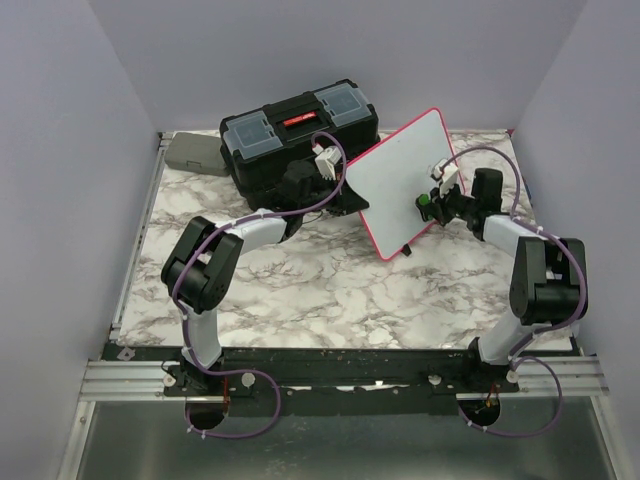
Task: Erase the whiteboard
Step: Erase the whiteboard at the whiteboard stand.
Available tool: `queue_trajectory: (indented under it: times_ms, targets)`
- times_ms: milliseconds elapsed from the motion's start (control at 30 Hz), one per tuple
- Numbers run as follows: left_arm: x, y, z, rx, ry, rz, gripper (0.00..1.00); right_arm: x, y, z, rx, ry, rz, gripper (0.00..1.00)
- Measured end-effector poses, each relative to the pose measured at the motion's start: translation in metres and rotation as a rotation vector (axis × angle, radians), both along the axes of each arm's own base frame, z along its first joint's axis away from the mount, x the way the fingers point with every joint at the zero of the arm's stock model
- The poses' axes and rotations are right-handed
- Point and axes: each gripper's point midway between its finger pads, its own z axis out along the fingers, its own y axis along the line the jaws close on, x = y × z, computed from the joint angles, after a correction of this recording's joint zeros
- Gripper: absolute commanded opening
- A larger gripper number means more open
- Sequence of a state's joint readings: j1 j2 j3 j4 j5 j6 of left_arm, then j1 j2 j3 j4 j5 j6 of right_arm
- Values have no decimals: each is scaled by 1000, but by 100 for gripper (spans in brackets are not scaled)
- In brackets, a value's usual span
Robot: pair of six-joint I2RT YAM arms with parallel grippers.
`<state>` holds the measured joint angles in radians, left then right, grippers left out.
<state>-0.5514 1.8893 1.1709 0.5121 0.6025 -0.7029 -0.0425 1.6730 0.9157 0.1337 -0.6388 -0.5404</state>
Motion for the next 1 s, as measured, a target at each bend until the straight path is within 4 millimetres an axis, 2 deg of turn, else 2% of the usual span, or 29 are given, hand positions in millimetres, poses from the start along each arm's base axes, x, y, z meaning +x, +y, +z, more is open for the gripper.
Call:
queue_trajectory:
  times_ms: [133, 400, 467, 533, 700, 800, 1000]
  targets:
    - [0, 0, 0, 0, -2, -1, 0, -2, 0, -1, 5, -28, -5, 1]
    - [1, 0, -1, 0, -3, 0, 0, 6, -10, -2, 17, -23, -129, 1]
    - [1, 0, -1, -1, -6, 1, 0, 13, -16, -3, 3, -21, -172, 0]
    - [2, 0, -1, -1, -7, 3, 0, 24, -30, -4, -27, -22, -254, 1]
    - [2, 0, -1, -2, -8, 1, 0, 32, -48, -9, -54, -14, -350, 1]
    - [1, -1, -1, -2, -8, 0, 0, 29, -44, -9, -49, 1, -306, 1]
    - [2, 0, -1, -2, -8, 1, 0, 12, -10, -4, 45, 46, -77, 1]
